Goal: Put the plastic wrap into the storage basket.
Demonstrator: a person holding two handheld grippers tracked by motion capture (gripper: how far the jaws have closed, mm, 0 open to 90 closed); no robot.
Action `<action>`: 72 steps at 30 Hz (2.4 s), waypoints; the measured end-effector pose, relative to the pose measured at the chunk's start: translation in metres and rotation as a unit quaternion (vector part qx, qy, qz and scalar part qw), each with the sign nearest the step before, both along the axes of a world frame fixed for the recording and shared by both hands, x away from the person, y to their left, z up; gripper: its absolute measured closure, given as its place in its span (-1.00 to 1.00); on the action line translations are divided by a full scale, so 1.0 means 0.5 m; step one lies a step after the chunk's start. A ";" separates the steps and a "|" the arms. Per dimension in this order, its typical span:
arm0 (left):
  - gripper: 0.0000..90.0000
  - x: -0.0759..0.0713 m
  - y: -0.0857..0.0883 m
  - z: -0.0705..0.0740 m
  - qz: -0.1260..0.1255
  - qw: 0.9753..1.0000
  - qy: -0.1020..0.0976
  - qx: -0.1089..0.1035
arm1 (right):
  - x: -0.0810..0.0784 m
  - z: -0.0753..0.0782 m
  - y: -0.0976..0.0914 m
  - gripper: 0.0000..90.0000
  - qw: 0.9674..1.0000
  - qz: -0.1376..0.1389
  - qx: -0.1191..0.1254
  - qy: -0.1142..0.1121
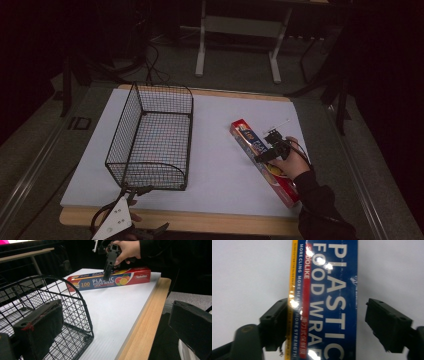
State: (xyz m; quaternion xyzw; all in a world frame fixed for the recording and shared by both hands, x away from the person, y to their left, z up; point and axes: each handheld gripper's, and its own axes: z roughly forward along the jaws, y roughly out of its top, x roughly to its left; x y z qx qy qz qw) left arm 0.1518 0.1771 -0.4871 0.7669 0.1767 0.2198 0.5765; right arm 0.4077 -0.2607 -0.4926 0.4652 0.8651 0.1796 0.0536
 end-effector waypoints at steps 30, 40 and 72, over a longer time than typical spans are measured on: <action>-1.00 0.001 0.000 0.000 0.000 1.000 -0.001 0.001 | 0.027 0.017 0.046 -0.13 0.995 -0.034 -0.072 0.062; -1.00 0.001 0.000 0.000 0.000 1.000 -0.001 0.001 | 0.028 0.054 0.051 -0.13 0.995 -0.065 -0.065 0.040; -1.00 0.003 0.000 0.000 -0.001 1.000 -0.003 -0.001 | 0.045 0.225 0.213 -0.13 0.997 -0.038 -0.001 -0.073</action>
